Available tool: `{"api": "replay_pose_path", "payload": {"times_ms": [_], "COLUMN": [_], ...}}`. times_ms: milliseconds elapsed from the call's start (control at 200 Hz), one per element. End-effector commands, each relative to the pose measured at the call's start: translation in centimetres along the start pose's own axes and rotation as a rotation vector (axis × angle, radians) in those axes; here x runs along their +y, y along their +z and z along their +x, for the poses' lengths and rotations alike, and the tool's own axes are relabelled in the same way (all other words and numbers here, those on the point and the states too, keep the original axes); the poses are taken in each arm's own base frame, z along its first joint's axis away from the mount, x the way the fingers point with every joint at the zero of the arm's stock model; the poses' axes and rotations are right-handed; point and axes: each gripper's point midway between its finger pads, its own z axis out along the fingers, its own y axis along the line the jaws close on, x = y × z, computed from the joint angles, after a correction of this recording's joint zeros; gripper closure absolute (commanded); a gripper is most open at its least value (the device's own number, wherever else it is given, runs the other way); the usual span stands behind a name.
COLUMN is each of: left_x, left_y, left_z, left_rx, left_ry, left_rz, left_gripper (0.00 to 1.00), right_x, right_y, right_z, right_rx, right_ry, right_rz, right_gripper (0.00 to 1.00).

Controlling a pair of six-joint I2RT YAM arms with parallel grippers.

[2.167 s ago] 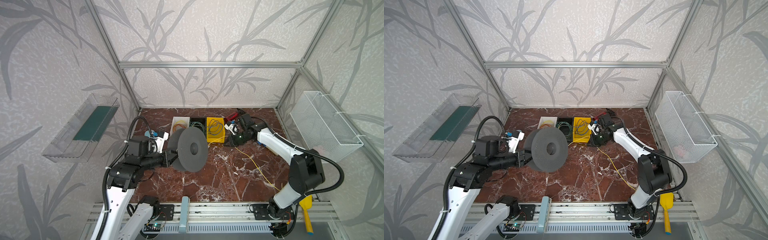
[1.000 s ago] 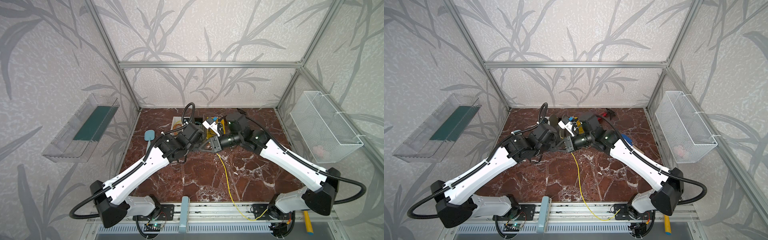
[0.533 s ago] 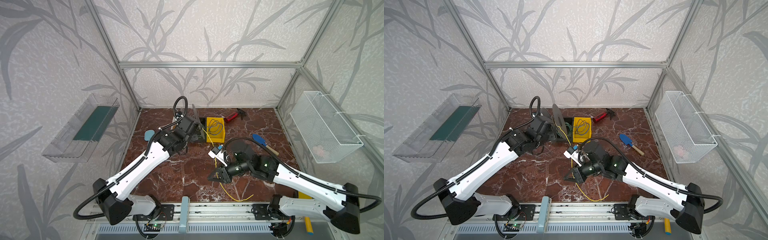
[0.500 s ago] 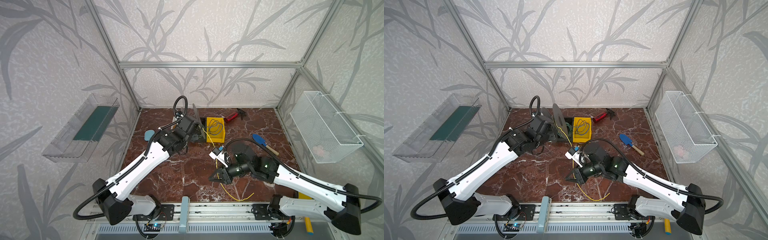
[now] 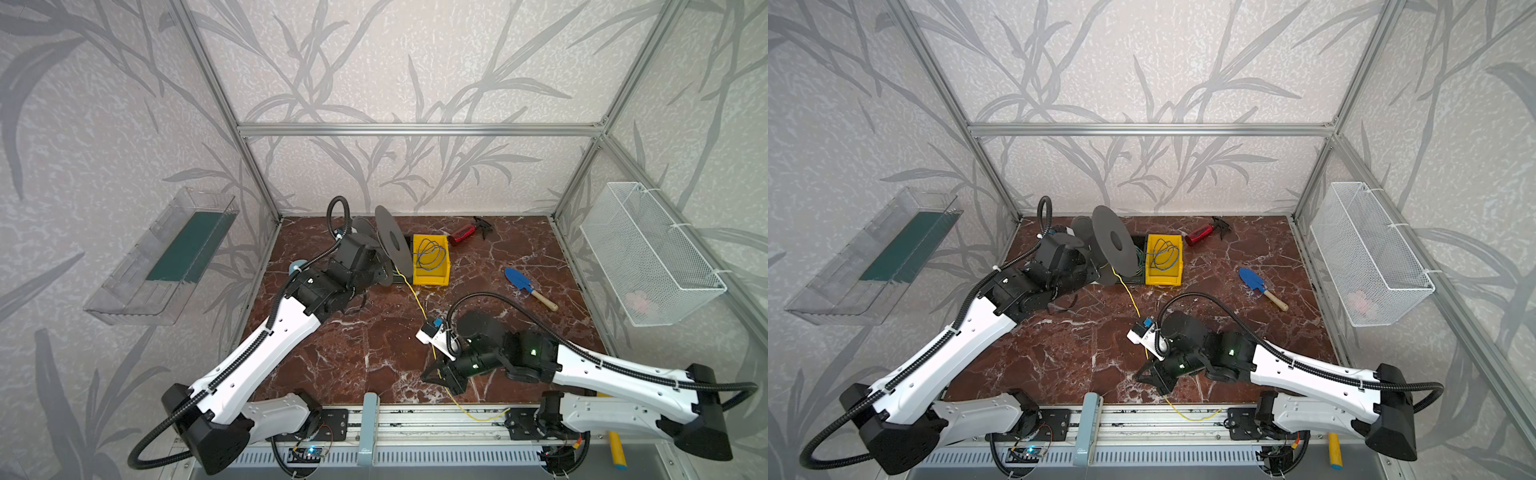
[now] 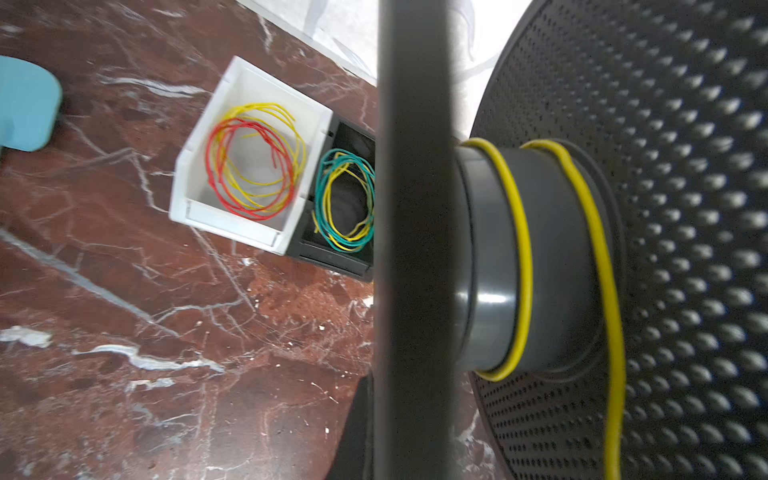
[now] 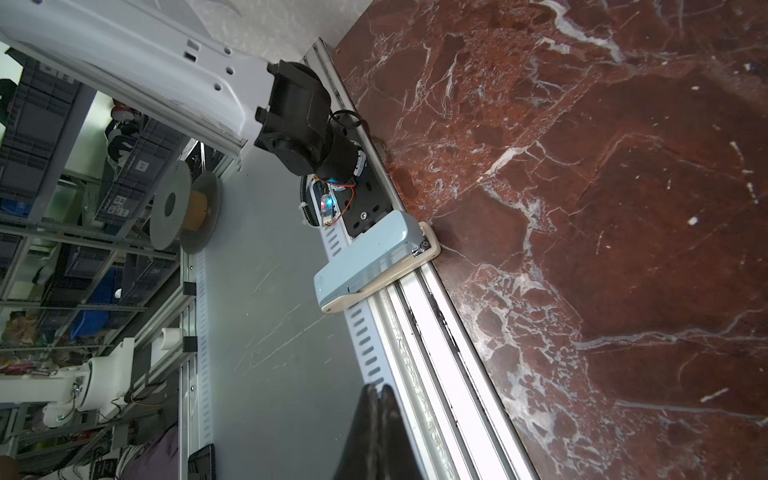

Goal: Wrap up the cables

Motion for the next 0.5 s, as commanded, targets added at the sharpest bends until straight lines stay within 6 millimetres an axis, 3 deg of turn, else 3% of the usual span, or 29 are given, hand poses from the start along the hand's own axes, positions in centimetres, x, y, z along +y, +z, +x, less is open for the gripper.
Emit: {"api": "replay_pose_path", "payload": {"times_ms": [0,85,215,400,495], "left_x": [-3.9,-4.1,-3.4,-4.0,-5.0], "left_y": [-1.0,-1.8,-3.5,-5.5,-6.4], "left_z": [-5.0,-5.3,-4.0,-3.4,-3.4], "left_rx": [-0.118,-0.072,0.022,0.087,0.111], "left_ry": [-0.167,-0.167,-0.160,-0.159,-0.141], "left_rz": [0.232,0.299,0.376,0.487,0.553], "left_gripper": [1.00,1.00,1.00,1.00,1.00], "right_x": [-3.6,-6.7,-10.2,-11.6,-12.0], "right_y": [1.2,2.4,3.3,4.5,4.6], "right_z": [6.5,9.2,11.8,13.3,13.6], "right_rx": [0.176,0.215,0.286,0.391,0.419], "right_ry": [0.080,0.115,0.175,0.221,0.219], "right_rz": [0.109,0.200,0.319,0.351,0.367], "right_gripper": [1.00,1.00,1.00,1.00,0.94]}}
